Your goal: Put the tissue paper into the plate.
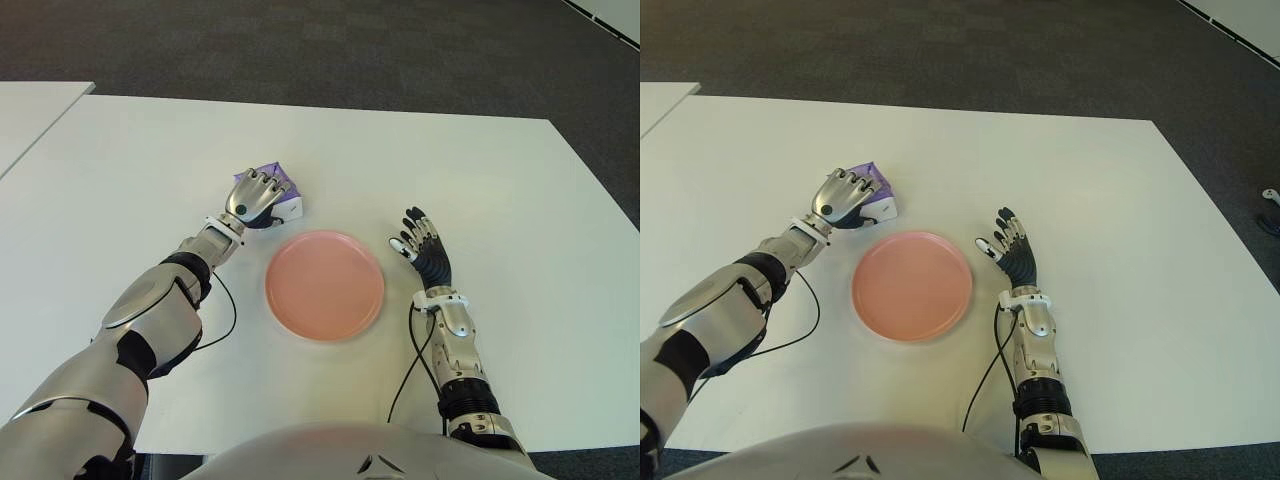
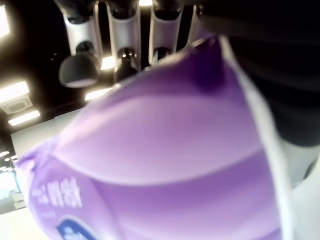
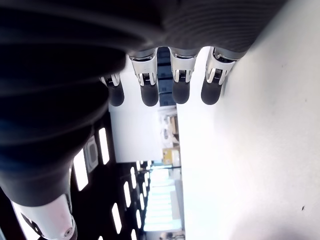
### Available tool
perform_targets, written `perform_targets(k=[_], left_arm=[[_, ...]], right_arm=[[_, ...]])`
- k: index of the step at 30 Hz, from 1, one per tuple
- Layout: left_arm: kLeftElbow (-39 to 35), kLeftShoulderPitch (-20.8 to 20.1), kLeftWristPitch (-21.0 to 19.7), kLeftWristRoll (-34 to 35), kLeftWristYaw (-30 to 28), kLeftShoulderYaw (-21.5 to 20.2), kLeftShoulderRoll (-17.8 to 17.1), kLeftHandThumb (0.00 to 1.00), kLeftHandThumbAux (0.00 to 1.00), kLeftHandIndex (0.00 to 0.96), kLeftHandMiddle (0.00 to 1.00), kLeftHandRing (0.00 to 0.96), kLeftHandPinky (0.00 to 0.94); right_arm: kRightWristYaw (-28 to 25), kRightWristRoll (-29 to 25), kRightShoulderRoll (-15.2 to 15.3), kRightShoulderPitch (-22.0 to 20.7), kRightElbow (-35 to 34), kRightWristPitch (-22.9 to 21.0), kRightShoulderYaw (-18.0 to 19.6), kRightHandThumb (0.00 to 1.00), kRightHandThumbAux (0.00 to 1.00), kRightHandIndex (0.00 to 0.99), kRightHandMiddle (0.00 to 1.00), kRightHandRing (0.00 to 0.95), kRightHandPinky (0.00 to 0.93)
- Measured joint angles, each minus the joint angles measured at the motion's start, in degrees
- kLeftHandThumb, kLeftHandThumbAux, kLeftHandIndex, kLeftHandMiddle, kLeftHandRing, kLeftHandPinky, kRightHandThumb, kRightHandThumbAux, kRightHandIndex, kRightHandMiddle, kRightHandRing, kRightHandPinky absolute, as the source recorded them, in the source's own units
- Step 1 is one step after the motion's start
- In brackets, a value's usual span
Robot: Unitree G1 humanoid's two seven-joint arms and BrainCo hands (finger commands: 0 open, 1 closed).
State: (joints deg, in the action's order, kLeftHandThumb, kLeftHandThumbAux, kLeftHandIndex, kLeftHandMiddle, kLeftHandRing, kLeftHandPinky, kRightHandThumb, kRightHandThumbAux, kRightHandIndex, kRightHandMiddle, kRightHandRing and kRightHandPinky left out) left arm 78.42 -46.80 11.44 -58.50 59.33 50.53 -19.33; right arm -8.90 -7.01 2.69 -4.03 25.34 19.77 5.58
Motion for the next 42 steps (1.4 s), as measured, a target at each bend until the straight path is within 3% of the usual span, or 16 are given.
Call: perform_targets(k=[9, 24, 33, 42], left_arm=[[-0.2, 0.0, 2.1, 1.1, 0.0, -1.3, -0.3, 0.848, 0.668, 0.401, 0.540, 0.831, 0.832], [-2.0, -3.5, 9.8, 7.0, 1.4, -9.9, -3.3, 0.849, 0.667, 0.402, 0.542, 0.830, 0.820], [-7.3, -8.8, 17.1, 9.7, 4.7, -14.8, -6.6, 0.848, 0.668, 0.400, 0.540, 0.830, 0.825], [-17.1, -8.2, 26.2, 11.9, 5.0, -19.3, -9.6, 0.849, 0.668, 0.401, 0.541, 0.839, 0.845]], right_arm=[[-0.1, 0.0, 0.0, -0.1, 0.1, 0.0, 0.0, 0.000, 0.750, 0.000, 0.000, 0.000, 0.000], [-0.6, -0.2, -0.1, -0.9, 0.9, 0.0, 0.4, 0.000, 0.755, 0.000, 0.000, 0.000, 0.000], [-0.6, -0.2, -0.1, -1.2, 1.4, 0.1, 0.5, 0.000, 0.743, 0.000, 0.000, 0.000, 0.000], [-0.7, -0.1, 0.0, -1.6, 2.0, 0.5, 0.4, 0.000, 0.748, 0.000, 0.000, 0.000, 0.000]])
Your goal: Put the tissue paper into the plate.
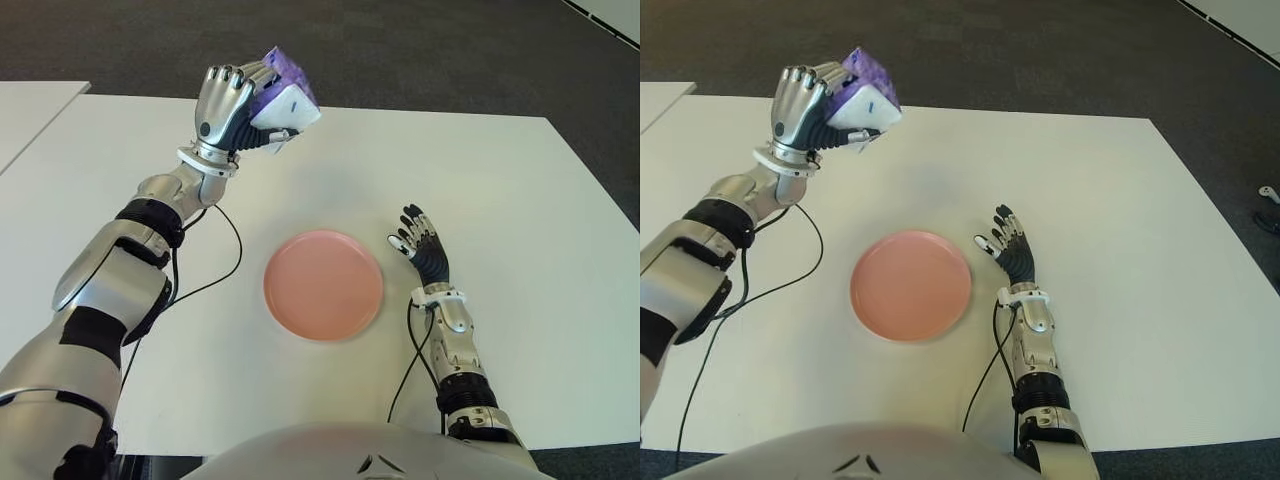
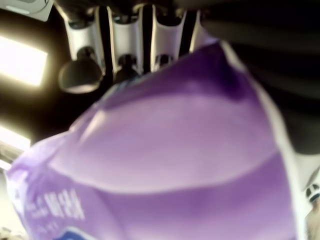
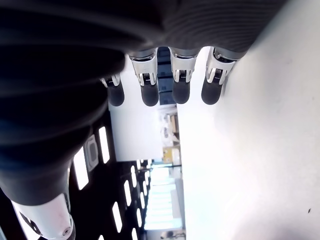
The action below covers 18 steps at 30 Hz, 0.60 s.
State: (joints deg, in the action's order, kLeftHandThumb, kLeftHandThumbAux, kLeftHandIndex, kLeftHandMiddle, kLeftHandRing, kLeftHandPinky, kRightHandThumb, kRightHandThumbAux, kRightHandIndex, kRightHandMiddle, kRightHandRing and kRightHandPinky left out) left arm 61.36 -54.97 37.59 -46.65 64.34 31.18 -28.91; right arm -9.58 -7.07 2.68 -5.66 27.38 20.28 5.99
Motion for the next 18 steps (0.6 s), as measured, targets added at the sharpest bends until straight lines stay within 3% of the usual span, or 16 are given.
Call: perform_targets(k=[11, 18], left_arm=[[-14.2, 3.7, 6.6, 1.6, -4.3, -5.8, -2.3, 0.851, 0.666, 0.404, 0.540, 0.843, 0.844], [-30.2, 12.0, 8.3, 4.8, -13.2, -9.0, -3.0, 0.852, 0.667, 0.403, 0.538, 0.845, 0.834]], right_arm=[[0.0, 0.1, 0.1, -0.2, 0.3, 0.0, -0.2, 0.000, 0.741, 0.000, 0.000, 0.000, 0.000], [0.0, 0.1, 0.2, -0.5, 0.4, 0.1, -0.3, 0.001, 0.731, 0.000, 0.000, 0.000, 0.000]])
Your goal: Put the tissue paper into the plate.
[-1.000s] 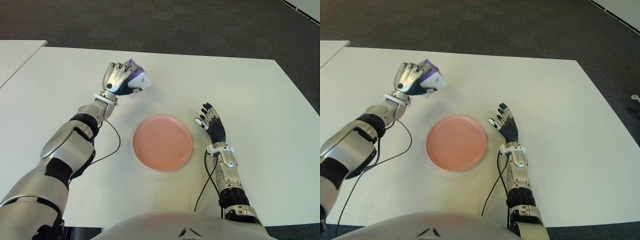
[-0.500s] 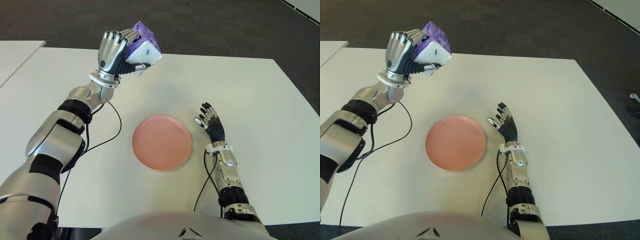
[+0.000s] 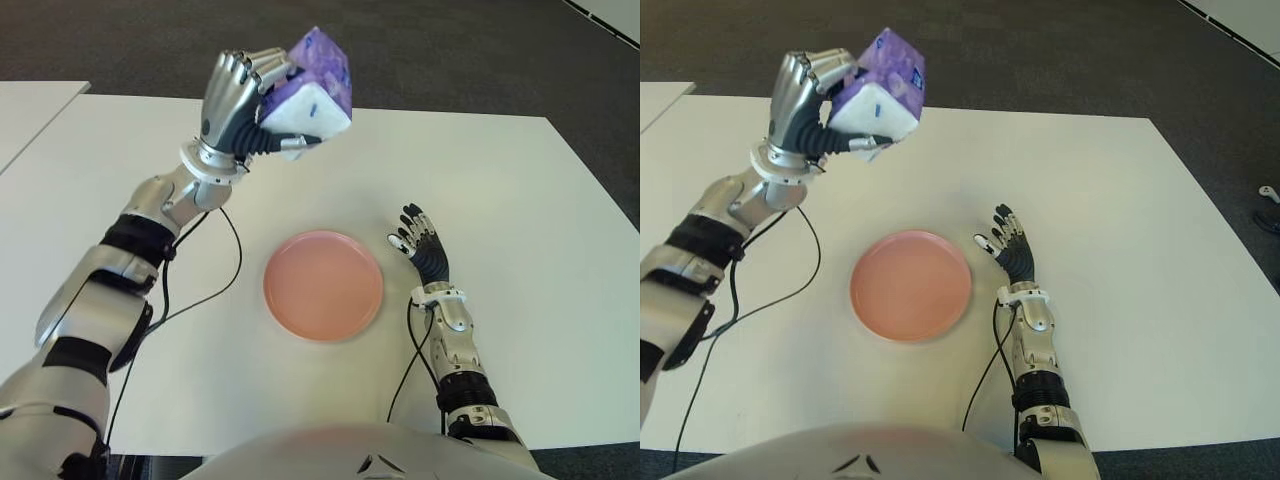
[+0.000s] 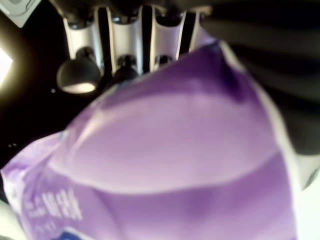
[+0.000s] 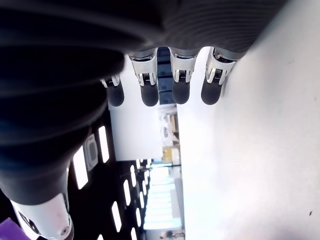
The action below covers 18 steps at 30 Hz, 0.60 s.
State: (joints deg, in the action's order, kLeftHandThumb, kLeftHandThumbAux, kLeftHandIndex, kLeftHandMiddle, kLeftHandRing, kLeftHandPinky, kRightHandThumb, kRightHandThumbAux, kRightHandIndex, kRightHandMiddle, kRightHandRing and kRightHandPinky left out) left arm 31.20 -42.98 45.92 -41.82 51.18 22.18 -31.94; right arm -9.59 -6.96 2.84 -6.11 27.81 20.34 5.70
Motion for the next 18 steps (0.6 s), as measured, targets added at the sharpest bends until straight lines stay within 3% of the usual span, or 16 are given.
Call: perform_targets(k=[7, 13, 18], left_arm=[[-12.2, 10.0, 4.5, 7.3, -15.2, 0.1, 0.1, 0.853, 0.666, 0.404, 0.537, 0.842, 0.836], [-9.2, 10.5, 12.3, 9.2, -26.6, 2.4, 0.1, 0.853, 0.666, 0.403, 0.538, 0.839, 0.835], [-8.4, 12.7, 16.4, 5.6, -31.1, 3.4, -0.7, 0.852, 0.667, 0.402, 0.538, 0.835, 0.824]], right_arm=[[0.0, 0.0, 0.2, 0.1, 0.1, 0.0, 0.0, 0.001, 0.730, 0.000, 0.000, 0.000, 0.000], [0.2, 0.0, 0.2, 0.3, 0.2, 0.0, 0.0, 0.002, 0.728, 0.000, 0.000, 0.000, 0.000], [0.3, 0.0, 0.1, 0.2, 0.0, 0.0, -0.2, 0.001, 0.724, 0.000, 0.000, 0.000, 0.000]])
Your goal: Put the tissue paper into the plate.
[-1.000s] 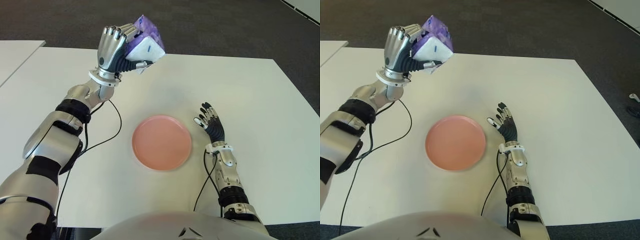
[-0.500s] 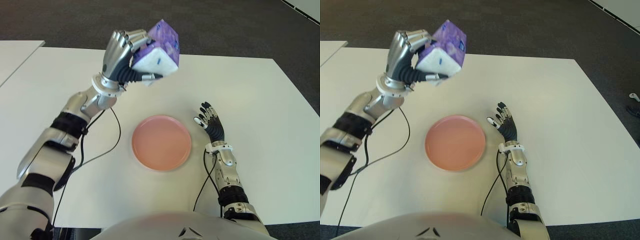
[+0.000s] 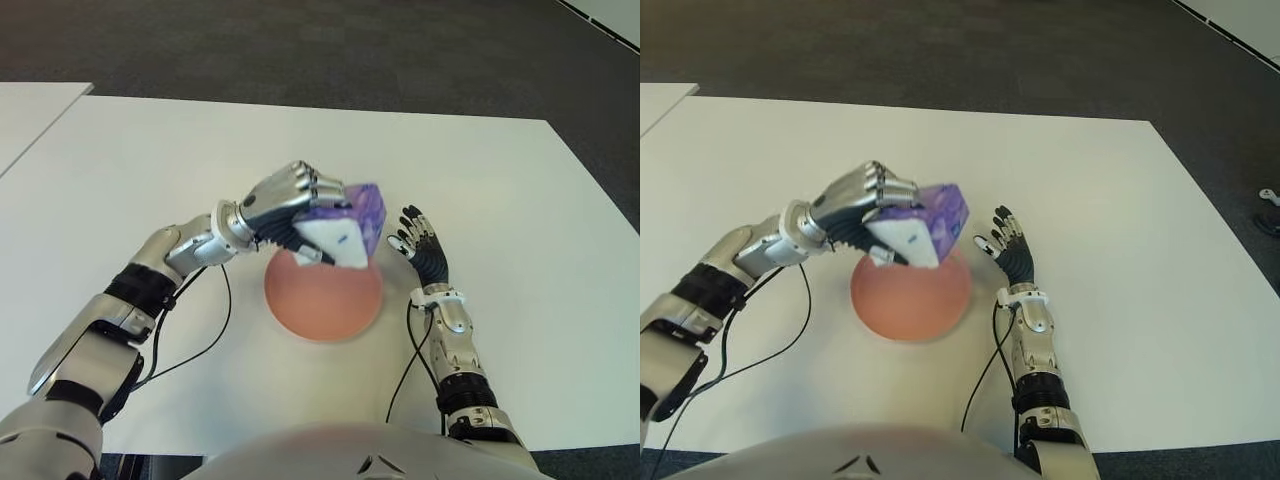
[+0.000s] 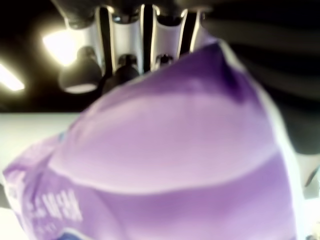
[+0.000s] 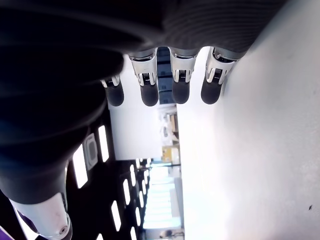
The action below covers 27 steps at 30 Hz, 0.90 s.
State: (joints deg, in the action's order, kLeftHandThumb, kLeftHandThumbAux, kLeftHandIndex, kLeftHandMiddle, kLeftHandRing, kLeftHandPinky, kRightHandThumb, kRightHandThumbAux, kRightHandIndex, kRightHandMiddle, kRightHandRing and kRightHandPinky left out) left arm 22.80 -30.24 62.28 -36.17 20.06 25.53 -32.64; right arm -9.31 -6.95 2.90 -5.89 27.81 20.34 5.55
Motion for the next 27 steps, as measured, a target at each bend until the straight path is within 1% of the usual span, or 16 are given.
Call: perform_targets(k=[2, 5, 9, 11, 16, 27], left_arm=[[0.0, 1.6, 0.2, -2.0, -1.7, 0.4, -0.3, 0.852, 0.667, 0.401, 0.538, 0.833, 0.816], [0.0, 3.7, -0.5, -3.3, -6.2, 0.9, -0.7, 0.852, 0.668, 0.400, 0.537, 0.832, 0.813], [-0.4, 4.2, -2.0, -3.5, -12.1, 1.0, -1.7, 0.852, 0.668, 0.399, 0.534, 0.830, 0.796], [-0.8, 4.2, -2.9, -4.1, -14.1, 0.9, -2.5, 0.852, 0.668, 0.399, 0.534, 0.829, 0.794], [-2.7, 4.2, -5.1, -6.1, -16.4, 0.5, -2.8, 0.853, 0.668, 0.399, 0.534, 0.830, 0.802], [-6.6, 4.4, -9.0, -10.8, -17.6, 0.4, -2.7, 0.853, 0.667, 0.399, 0.537, 0.838, 0.825]], right_arm=[[0.0, 0.0, 0.0, 0.0, -0.2, 0.0, 0.0, 0.000, 0.722, 0.000, 0.000, 0.000, 0.000], [0.0, 0.0, 0.0, 0.0, -0.2, 0.0, 0.0, 0.000, 0.721, 0.000, 0.000, 0.000, 0.000], [0.2, 0.0, 0.1, 0.1, -0.2, 0.0, 0.1, 0.000, 0.722, 0.000, 0.000, 0.000, 0.000], [0.3, 0.0, 0.1, 0.2, -0.1, 0.0, 0.1, 0.000, 0.722, 0.000, 0.000, 0.000, 0.000], [0.3, 0.0, 0.0, 0.3, 0.0, 0.0, 0.1, 0.000, 0.723, 0.000, 0.000, 0.000, 0.000], [0.3, 0.0, -0.2, 0.2, -0.1, 0.0, 0.1, 0.000, 0.726, 0.000, 0.000, 0.000, 0.000]])
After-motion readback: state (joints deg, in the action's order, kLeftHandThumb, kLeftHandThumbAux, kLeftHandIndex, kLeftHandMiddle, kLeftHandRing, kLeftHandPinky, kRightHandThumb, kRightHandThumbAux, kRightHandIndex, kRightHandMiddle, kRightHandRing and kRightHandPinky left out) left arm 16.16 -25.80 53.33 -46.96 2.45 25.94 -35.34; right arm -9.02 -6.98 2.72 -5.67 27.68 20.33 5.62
